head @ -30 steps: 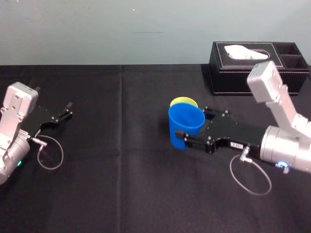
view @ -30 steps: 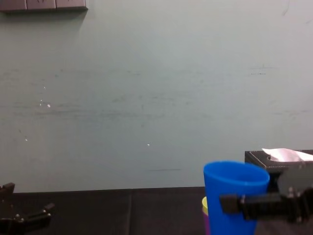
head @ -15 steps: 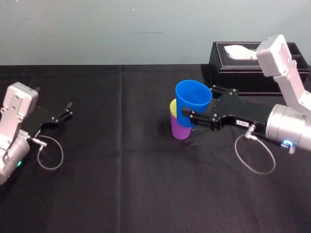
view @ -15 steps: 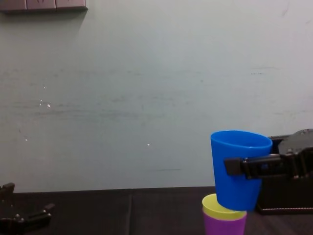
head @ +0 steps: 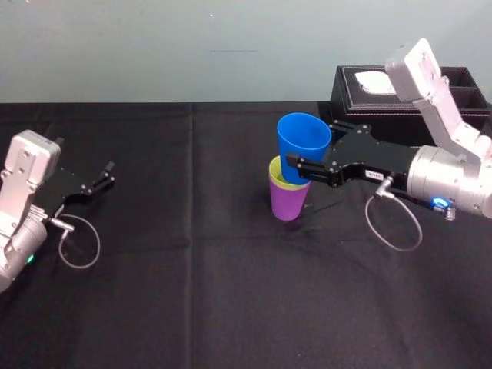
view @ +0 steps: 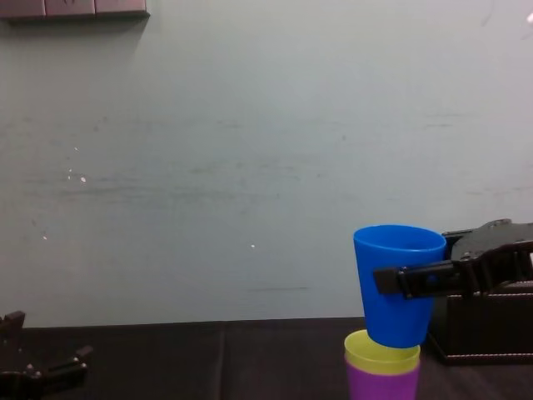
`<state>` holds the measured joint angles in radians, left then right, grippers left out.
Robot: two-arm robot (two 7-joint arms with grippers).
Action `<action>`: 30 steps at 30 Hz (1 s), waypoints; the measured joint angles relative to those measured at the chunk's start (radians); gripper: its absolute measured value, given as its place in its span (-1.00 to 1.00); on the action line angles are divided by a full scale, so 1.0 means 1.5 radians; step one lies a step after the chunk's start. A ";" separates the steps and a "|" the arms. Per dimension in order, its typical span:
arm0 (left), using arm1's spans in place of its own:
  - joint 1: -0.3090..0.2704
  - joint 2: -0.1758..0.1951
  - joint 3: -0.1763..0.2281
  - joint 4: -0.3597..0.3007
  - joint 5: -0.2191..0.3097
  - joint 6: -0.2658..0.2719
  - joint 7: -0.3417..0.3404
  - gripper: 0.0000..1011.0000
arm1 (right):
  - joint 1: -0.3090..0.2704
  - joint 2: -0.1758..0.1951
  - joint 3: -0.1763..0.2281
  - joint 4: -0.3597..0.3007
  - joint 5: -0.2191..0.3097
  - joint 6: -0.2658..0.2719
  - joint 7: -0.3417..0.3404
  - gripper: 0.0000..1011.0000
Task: Stack the three plastic cups sequentially using one hand.
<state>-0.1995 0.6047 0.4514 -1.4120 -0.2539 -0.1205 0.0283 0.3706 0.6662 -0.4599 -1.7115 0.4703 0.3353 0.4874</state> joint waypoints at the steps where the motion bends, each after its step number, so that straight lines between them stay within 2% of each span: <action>1: 0.000 0.000 0.000 0.000 0.000 0.000 0.000 1.00 | 0.003 -0.002 -0.002 0.005 -0.001 0.000 0.001 0.42; 13: 0.000 0.000 0.000 0.000 0.000 0.000 0.000 1.00 | 0.040 -0.027 -0.021 0.063 -0.019 -0.001 0.012 0.42; 30: 0.000 0.000 0.000 0.000 0.000 0.000 0.000 1.00 | 0.060 -0.047 -0.033 0.111 -0.031 -0.015 0.027 0.42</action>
<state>-0.1995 0.6047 0.4514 -1.4120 -0.2539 -0.1205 0.0283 0.4607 0.5957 -0.5094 -1.5447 0.4235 0.3132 0.5286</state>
